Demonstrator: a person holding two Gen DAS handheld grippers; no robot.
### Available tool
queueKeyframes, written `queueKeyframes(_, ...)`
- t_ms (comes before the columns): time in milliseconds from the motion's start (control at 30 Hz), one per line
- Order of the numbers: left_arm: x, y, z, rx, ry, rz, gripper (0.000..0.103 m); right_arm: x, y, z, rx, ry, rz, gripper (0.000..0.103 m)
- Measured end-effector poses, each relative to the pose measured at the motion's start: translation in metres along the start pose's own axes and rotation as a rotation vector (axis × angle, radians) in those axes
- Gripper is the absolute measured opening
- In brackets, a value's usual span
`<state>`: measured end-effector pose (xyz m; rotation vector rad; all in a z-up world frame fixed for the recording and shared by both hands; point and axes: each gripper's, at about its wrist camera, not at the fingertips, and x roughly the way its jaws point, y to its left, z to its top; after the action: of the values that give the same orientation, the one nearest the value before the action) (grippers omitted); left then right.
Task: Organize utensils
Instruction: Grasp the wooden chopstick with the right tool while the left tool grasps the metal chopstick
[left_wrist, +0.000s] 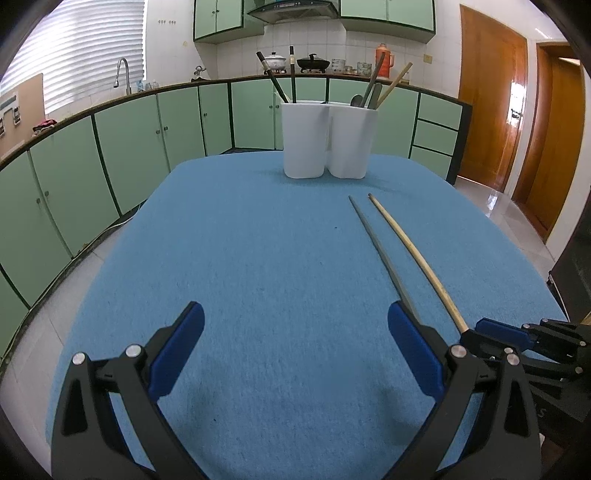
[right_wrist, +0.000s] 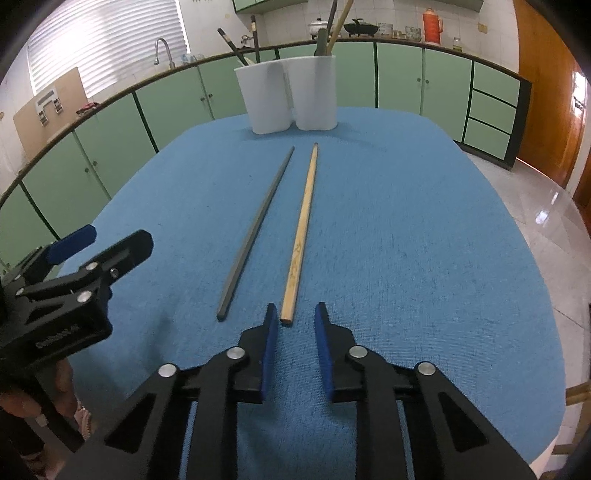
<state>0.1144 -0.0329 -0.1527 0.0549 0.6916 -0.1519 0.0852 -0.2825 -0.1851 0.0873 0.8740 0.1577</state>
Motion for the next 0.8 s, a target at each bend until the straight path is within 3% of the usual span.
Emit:
queueKeyframes(500,0.001,-0.003,0.0,-0.003,0.006,-0.006,0.096,0.004,0.015,-0.002,-0.082,-0.018,-0.049,0.008)
queueKeyframes(800,0.0,-0.023,-0.004,-0.009,0.025,-0.078,0.096,-0.005,-0.014,-0.001,-0.007,-0.033,-0.097,0.007)
